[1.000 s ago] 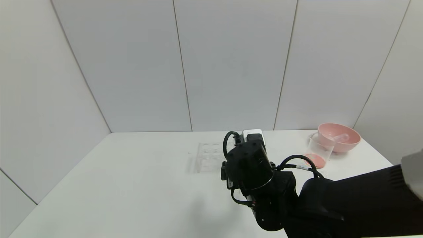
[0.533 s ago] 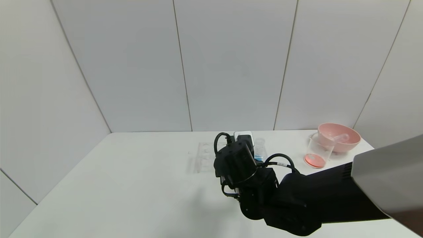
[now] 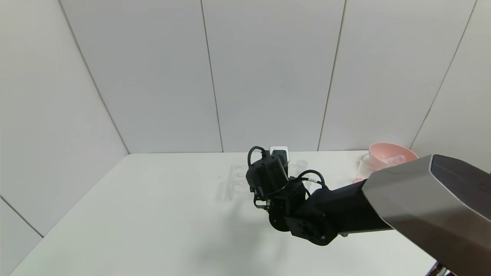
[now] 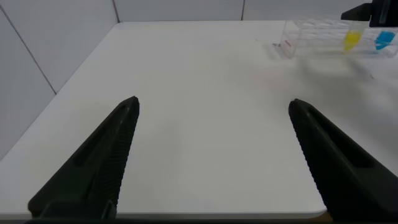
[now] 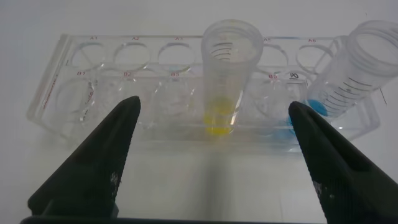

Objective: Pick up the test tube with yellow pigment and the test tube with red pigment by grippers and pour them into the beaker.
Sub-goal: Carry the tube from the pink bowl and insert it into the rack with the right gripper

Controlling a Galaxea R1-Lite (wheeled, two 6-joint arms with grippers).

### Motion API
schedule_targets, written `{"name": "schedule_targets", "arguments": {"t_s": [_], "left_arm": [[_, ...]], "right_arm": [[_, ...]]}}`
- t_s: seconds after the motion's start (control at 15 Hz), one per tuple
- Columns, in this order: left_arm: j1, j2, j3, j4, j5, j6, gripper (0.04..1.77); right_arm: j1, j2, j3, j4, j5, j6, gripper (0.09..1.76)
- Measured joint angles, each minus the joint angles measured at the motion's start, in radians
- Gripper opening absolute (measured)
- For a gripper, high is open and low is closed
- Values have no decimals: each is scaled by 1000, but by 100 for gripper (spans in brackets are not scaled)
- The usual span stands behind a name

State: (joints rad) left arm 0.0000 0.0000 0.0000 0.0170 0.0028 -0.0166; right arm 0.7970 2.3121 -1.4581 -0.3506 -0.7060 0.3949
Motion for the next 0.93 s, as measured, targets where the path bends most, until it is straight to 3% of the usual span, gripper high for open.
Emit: {"name": "schedule_targets", "arguments": {"t_s": [0.33, 0.93], "left_arm": [[0, 0, 0, 0, 0, 0, 172], [0, 0, 0, 0, 0, 0, 172]], "right_arm": [[-43, 51, -86, -9, 29, -57, 171], [-62, 60, -93, -9, 49, -61, 171]]}}
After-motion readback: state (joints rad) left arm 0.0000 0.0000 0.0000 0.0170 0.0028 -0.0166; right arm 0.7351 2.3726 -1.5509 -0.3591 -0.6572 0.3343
